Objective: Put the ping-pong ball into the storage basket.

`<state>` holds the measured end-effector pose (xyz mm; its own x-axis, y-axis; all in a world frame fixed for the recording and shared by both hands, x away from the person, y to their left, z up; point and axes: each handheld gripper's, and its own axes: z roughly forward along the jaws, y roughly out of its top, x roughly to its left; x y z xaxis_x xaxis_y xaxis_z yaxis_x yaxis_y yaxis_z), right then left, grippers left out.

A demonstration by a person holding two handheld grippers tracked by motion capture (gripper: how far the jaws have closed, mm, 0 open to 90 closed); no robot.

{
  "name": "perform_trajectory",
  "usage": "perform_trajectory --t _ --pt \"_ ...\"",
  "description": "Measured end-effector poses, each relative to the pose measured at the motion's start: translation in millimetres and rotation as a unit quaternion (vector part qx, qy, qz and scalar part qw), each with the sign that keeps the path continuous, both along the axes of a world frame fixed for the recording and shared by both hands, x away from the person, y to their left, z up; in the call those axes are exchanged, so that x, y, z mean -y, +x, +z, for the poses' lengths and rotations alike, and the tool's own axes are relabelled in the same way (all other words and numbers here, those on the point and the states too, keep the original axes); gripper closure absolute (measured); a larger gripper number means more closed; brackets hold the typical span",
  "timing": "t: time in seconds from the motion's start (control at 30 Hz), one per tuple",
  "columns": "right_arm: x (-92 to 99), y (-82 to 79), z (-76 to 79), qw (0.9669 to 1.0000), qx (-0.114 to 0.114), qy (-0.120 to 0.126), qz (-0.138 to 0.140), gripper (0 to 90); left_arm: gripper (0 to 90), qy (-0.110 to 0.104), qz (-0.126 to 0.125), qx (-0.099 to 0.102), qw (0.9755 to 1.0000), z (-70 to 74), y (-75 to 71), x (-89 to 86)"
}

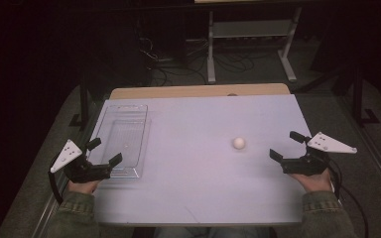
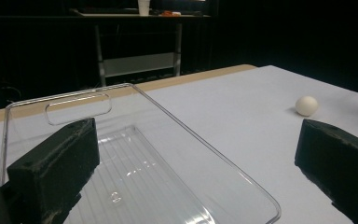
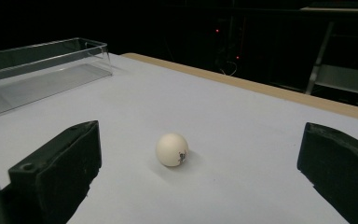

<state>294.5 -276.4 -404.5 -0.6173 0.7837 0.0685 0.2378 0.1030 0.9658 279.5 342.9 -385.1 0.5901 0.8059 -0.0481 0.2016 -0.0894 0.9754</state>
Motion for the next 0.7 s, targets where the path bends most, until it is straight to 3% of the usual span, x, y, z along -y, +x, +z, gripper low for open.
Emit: perform_trajectory --t 0.13,0.3,0.7 --pt "-1.8 0.8 -1.5 1.0 -0.001 0.006 0.004 0.0 0.0 0.005 0.011 0.009 0.9999 0.2 -0.2 2.8" --pt "-1.9 0.7 -1.5 1.0 0.001 -0.004 0.002 0.0 0.0 0.002 0.011 0.007 0.9999 1.0 -0.3 3.3" --pt "-0.3 0.5 -1.9 1.0 0.001 -0.002 -0.005 0.0 0.0 0.033 -0.004 -0.008 0.9994 2.3 3.1 9.2"
